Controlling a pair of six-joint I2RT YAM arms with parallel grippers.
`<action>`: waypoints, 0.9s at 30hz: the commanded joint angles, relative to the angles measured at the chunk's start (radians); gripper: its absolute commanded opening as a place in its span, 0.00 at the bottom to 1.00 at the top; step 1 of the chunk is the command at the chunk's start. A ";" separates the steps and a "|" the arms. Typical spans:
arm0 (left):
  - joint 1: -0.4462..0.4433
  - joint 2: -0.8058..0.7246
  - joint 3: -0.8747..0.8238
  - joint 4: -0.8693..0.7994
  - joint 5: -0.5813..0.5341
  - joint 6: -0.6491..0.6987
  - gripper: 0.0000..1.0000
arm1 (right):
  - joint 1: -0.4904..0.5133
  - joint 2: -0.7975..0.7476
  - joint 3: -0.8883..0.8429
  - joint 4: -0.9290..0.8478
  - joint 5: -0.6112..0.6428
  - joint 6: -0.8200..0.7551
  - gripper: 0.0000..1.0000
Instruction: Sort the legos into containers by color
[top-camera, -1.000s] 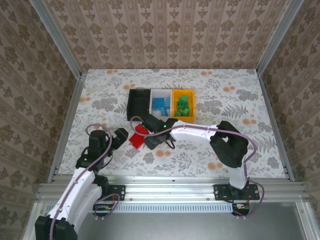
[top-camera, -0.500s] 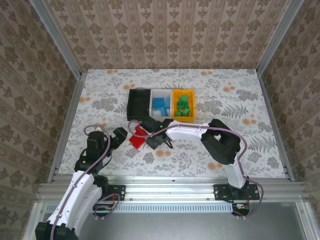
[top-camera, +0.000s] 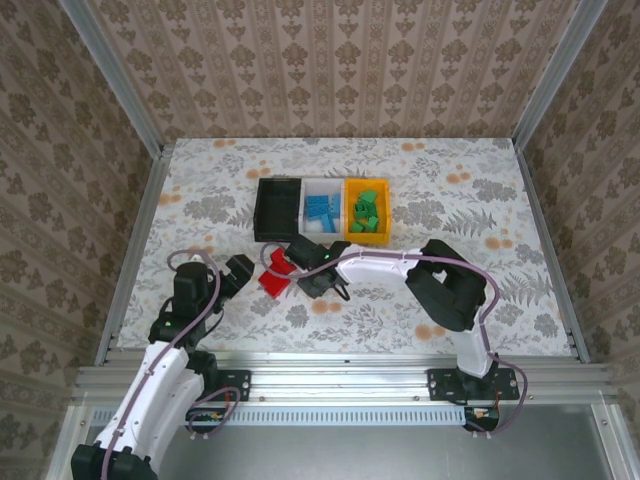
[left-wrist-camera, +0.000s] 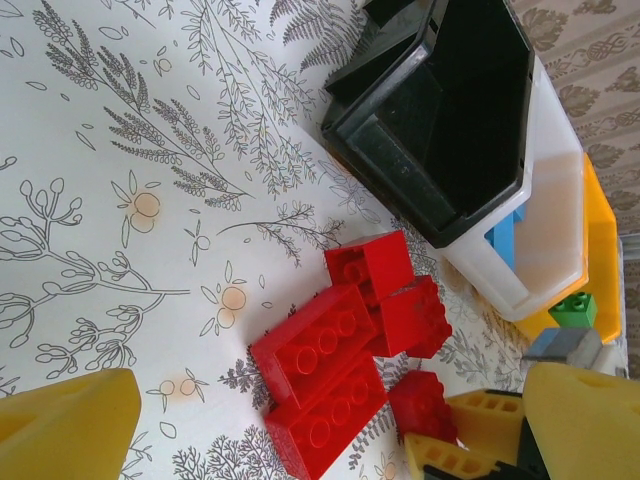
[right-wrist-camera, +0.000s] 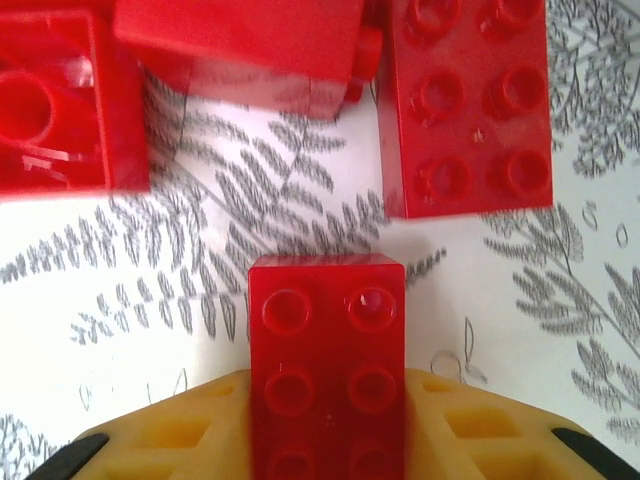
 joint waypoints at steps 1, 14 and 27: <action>0.010 -0.014 -0.004 -0.016 0.002 -0.010 1.00 | 0.011 -0.080 -0.029 -0.007 0.029 0.028 0.36; 0.023 -0.009 -0.013 -0.001 0.003 0.002 1.00 | -0.005 -0.139 0.188 -0.082 0.022 0.021 0.35; 0.060 -0.007 -0.020 -0.026 0.062 -0.001 1.00 | -0.131 0.313 0.811 -0.201 0.003 0.036 0.35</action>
